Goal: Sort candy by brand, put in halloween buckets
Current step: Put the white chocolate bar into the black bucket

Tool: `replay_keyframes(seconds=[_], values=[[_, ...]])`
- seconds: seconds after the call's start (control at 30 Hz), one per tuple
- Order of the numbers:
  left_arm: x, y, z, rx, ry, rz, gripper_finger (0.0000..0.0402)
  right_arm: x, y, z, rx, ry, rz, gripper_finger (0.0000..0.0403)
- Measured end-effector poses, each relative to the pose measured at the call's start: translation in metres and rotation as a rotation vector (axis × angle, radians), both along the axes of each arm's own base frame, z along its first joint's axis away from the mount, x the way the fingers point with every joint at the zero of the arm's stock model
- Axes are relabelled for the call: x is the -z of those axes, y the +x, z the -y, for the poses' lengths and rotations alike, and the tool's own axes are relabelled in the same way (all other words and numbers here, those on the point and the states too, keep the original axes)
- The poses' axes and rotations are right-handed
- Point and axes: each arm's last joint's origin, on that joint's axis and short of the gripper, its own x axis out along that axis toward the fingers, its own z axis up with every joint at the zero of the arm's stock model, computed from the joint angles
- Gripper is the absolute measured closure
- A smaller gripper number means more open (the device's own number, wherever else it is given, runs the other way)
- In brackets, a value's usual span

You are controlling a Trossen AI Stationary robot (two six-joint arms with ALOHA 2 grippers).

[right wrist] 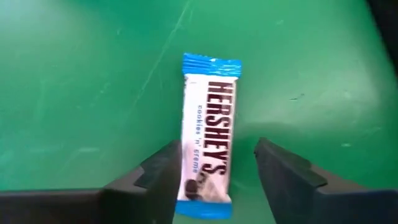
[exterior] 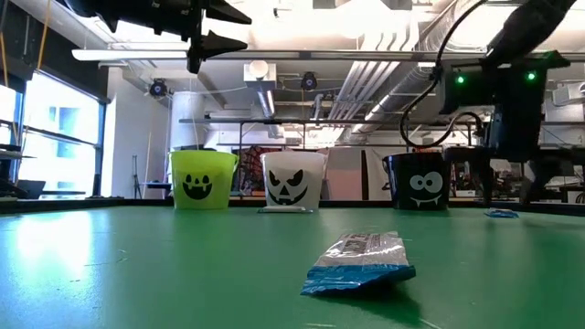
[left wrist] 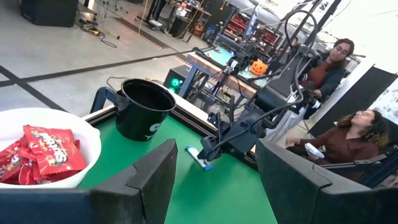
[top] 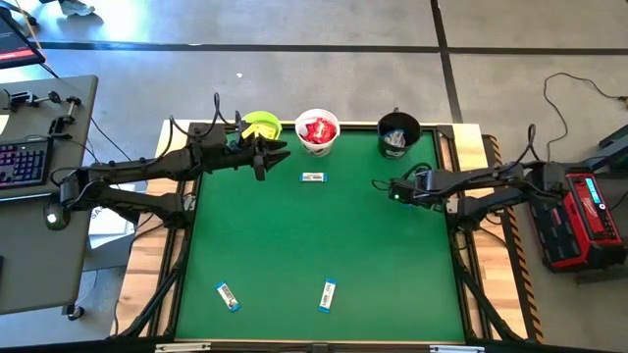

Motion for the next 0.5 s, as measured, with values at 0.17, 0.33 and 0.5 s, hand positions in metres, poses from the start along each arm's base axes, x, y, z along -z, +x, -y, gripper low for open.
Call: replay_keyframes(seconds=[0.17, 0.33, 0.5], values=[[0.0, 0.0, 0.0, 0.0, 0.0, 0.0, 0.019, 0.012, -0.001, 0.0, -0.009, -0.015, 0.033, 0.0262], [0.0, 0.0, 0.0, 0.0, 0.0, 0.0, 0.019, 0.012, -0.001, 0.0, -0.027, -0.01, 0.023, 0.0315], [0.0, 0.0, 0.0, -0.001, -0.001, -0.005, 0.019, 0.003, 0.006, 0.001, -0.08, -0.013, 0.027, 0.0345]])
